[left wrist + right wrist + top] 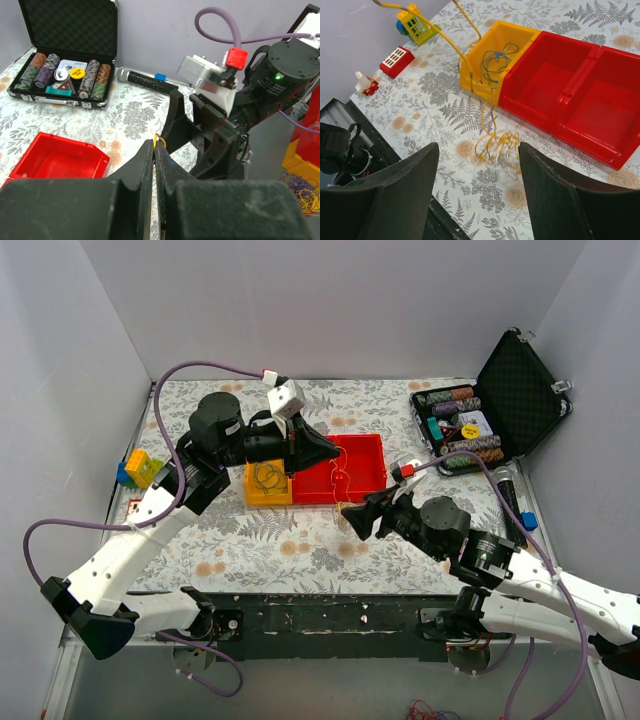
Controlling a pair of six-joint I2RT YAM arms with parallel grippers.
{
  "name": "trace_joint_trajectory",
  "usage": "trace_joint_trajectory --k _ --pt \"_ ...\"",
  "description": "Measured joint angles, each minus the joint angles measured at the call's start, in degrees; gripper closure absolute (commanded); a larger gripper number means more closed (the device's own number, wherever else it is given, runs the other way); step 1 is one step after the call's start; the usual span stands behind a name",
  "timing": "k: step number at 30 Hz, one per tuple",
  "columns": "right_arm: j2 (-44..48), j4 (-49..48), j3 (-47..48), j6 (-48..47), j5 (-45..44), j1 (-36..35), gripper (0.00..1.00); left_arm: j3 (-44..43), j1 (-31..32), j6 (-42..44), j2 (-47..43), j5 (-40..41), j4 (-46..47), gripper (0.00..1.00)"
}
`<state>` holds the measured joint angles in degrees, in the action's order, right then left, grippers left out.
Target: Untangle the cables
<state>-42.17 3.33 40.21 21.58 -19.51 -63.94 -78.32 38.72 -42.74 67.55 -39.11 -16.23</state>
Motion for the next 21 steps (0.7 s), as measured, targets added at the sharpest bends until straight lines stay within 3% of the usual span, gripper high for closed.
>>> trace_joint_trajectory --k 10,21 --pt "-4.1 -3.2 -0.3 -2.4 -5.9 0.0 0.33 0.0 0.0 -3.2 -0.5 -3.0 1.4 1.00" --pt "-8.9 -7.1 -0.2 -4.0 -5.2 0.0 0.37 0.0 0.0 -4.2 -0.5 -3.4 2.0 1.00"
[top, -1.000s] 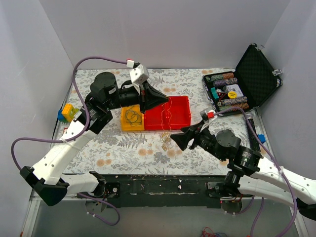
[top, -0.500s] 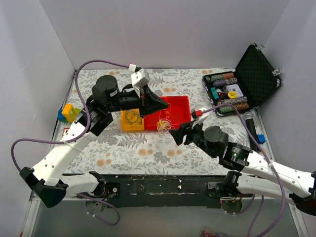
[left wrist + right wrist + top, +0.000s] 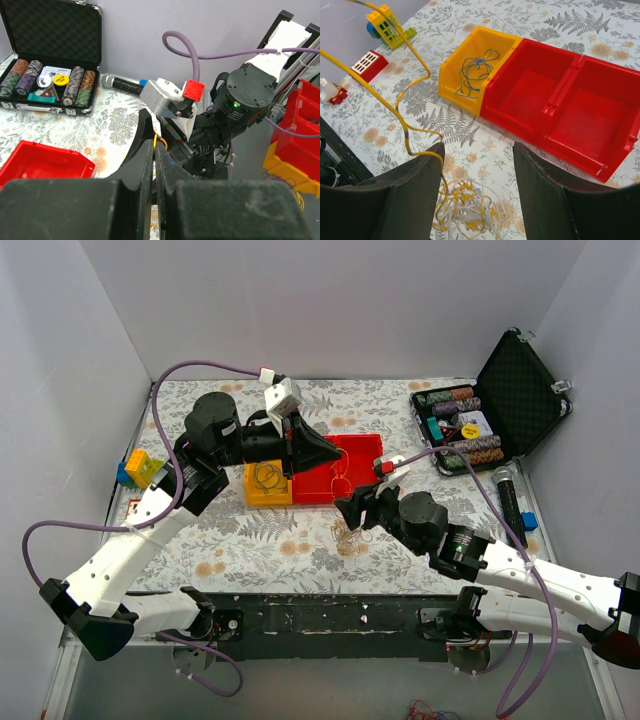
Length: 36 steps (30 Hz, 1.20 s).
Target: Untangle the cables
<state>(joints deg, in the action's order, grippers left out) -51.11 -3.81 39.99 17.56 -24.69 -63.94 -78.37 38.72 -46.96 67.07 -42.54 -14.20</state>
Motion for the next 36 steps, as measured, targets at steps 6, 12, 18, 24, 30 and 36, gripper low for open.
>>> trace_joint_trajectory --k 6,12,18,24,30,36 --pt "0.0 -0.9 0.0 0.0 -0.8 0.0 0.51 0.0 0.0 -0.5 -0.1 -0.3 0.2 1.00" --pt "-2.3 -1.1 0.0 0.0 -2.4 0.0 0.69 -0.8 0.0 -3.0 -0.1 -1.6 1.0 1.00" --pt "-5.3 -1.2 0.0 0.0 -3.0 0.0 0.73 -3.9 0.0 -6.3 -0.1 -3.0 2.6 1.00" --pt "-5.4 -2.6 0.0 -0.1 -4.0 0.1 0.64 -4.9 0.0 -8.7 -0.3 -4.0 3.6 1.00" --pt "-2.1 -3.2 0.0 -1.1 -4.9 0.1 0.59 -4.8 0.0 -9.5 -0.6 -4.4 4.0 1.00" --pt "0.5 -4.8 0.0 -1.6 -6.1 0.1 0.57 -4.8 0.0 -10.0 -1.5 -4.7 4.4 1.00"
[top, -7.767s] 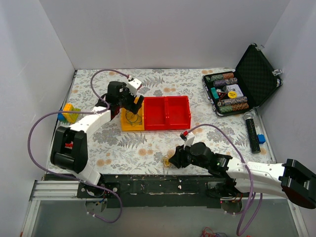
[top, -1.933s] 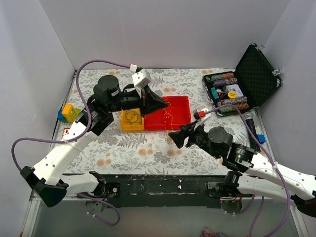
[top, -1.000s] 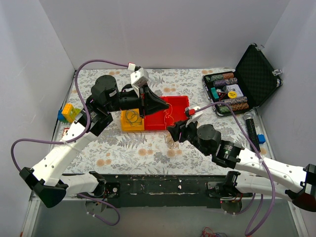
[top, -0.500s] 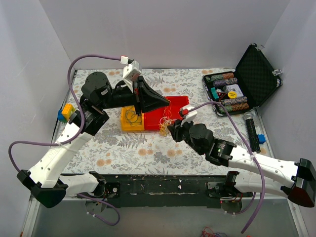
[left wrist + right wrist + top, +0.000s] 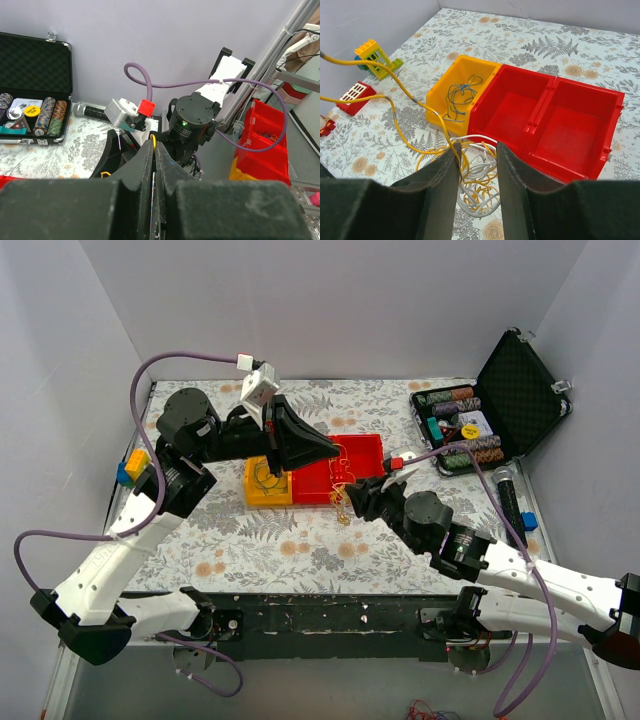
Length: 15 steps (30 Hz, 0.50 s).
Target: Untangle the cables
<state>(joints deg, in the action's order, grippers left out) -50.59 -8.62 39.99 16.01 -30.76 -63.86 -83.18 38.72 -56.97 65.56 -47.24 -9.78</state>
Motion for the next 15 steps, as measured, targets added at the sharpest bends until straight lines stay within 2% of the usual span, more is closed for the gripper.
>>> trace_joint_trajectory --k 15 --pt "-2.6 -1.4 1.6 -2.0 -3.0 0.0 0.56 -0.2 0.0 -2.0 -0.1 -1.5 0.7 0.99"
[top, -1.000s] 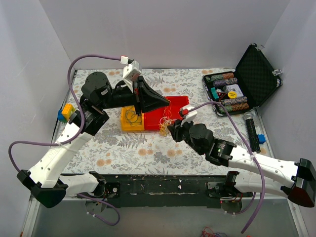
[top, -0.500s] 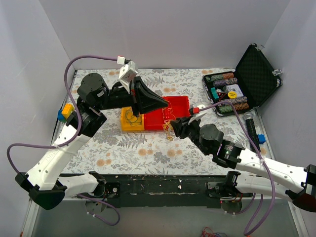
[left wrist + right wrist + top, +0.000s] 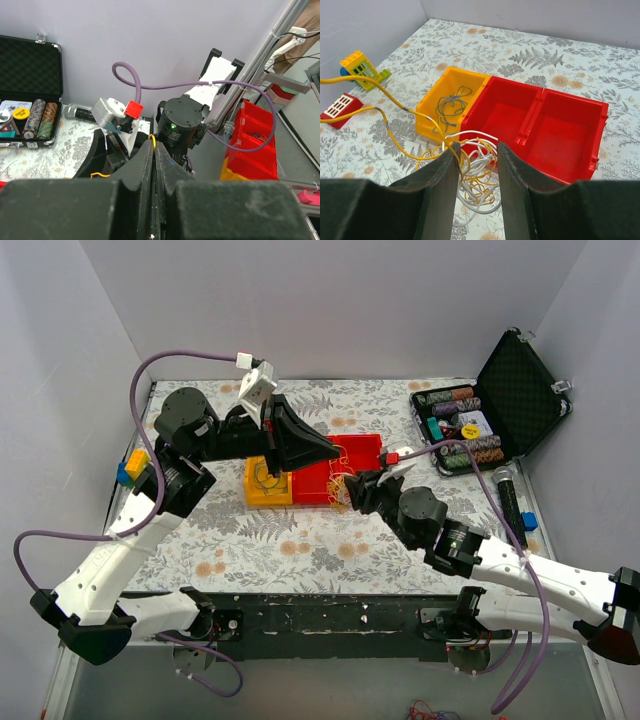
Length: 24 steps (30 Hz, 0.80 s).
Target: Untangle the cables
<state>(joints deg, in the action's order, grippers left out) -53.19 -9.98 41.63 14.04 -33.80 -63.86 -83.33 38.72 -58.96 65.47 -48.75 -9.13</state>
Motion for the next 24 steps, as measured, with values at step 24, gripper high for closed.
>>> trace_joint_trajectory --k 24 --pt "-3.0 -6.7 -14.9 10.7 8.1 -0.1 0.75 -11.4 -0.4 -12.3 4.5 -4.7 4.8 1.00"
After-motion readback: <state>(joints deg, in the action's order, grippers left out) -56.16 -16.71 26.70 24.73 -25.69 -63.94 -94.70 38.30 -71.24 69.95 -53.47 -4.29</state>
